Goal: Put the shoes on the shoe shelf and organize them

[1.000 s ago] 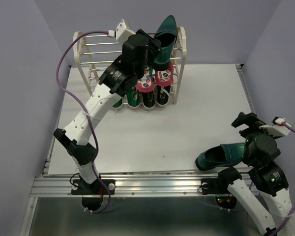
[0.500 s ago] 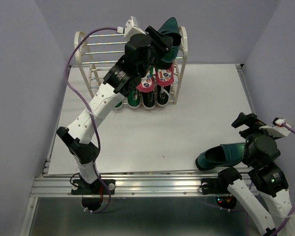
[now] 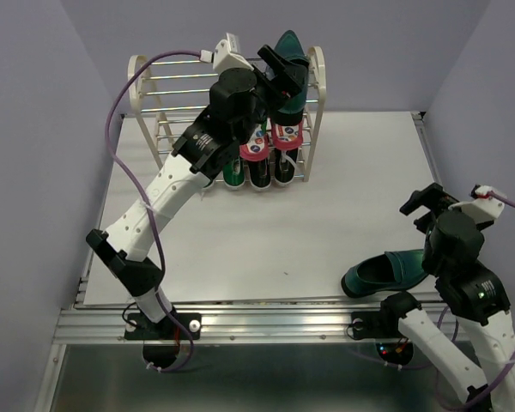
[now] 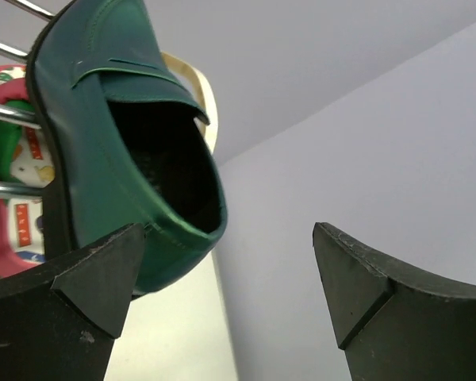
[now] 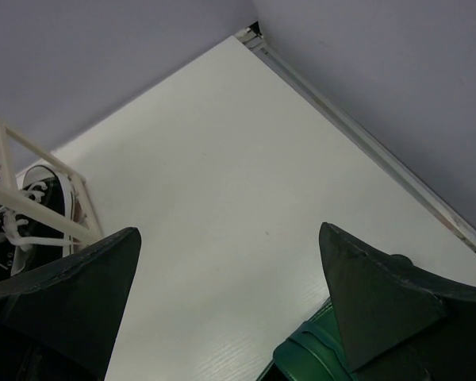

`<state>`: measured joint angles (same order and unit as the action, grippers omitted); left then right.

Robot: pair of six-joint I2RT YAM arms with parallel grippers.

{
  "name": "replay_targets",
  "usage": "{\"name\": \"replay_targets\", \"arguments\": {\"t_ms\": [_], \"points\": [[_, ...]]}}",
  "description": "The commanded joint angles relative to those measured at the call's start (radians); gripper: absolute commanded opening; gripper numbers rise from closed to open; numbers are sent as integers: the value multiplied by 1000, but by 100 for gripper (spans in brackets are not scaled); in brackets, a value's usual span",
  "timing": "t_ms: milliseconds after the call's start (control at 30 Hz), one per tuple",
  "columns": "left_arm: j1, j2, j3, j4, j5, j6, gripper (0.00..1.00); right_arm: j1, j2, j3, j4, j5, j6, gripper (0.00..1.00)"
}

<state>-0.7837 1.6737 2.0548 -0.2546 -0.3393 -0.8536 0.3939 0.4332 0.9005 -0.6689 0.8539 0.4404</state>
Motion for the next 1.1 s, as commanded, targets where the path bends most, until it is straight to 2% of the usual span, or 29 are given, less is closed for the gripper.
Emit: {"name": "replay_targets", "arguments": {"t_ms": [0,100,167,333,433,467,500,600,733,833,933,1000,1033,1067], "points": [[-8,-104,-71,-2,-3,143,99,2,125,133,-259,-6,167,100],[-8,-179,-149,-38,-12,238,99,2,166,158,-280,17,159,100],[-6,-230,-208,-55,-17,289,99,2,199,233,-326,-10,164,100],[-2,-475,-454,-78,-133,301,99,2,381,330,-466,-226,270,100],[0,-638,-631,-15,-145,320,99,2,429,263,-485,-358,342,100],[3,-673,-706,-26,-158,314,99,2,433,211,-483,-393,384,100],[6,-724,-737,-46,-211,297,99,2,437,181,-482,-424,400,100],[14,-775,-824,-127,-245,271,99,2,435,97,-465,-516,469,100],[17,-830,-958,-160,-141,242,99,2,437,-96,-358,-676,501,100],[17,-865,-1054,-135,-51,214,99,2,464,-207,-315,-746,524,100],[17,-899,-1125,-137,-18,179,99,2,469,-271,-250,-792,532,98],[15,-916,-1147,-135,-10,156,99,2,461,-307,-170,-805,502,63],[17,-931,-1160,-135,-4,151,99,2,463,-304,-152,-796,494,37],[17,-940,-1164,-135,-1,148,99,2,466,-279,-127,-777,486,5]]}}
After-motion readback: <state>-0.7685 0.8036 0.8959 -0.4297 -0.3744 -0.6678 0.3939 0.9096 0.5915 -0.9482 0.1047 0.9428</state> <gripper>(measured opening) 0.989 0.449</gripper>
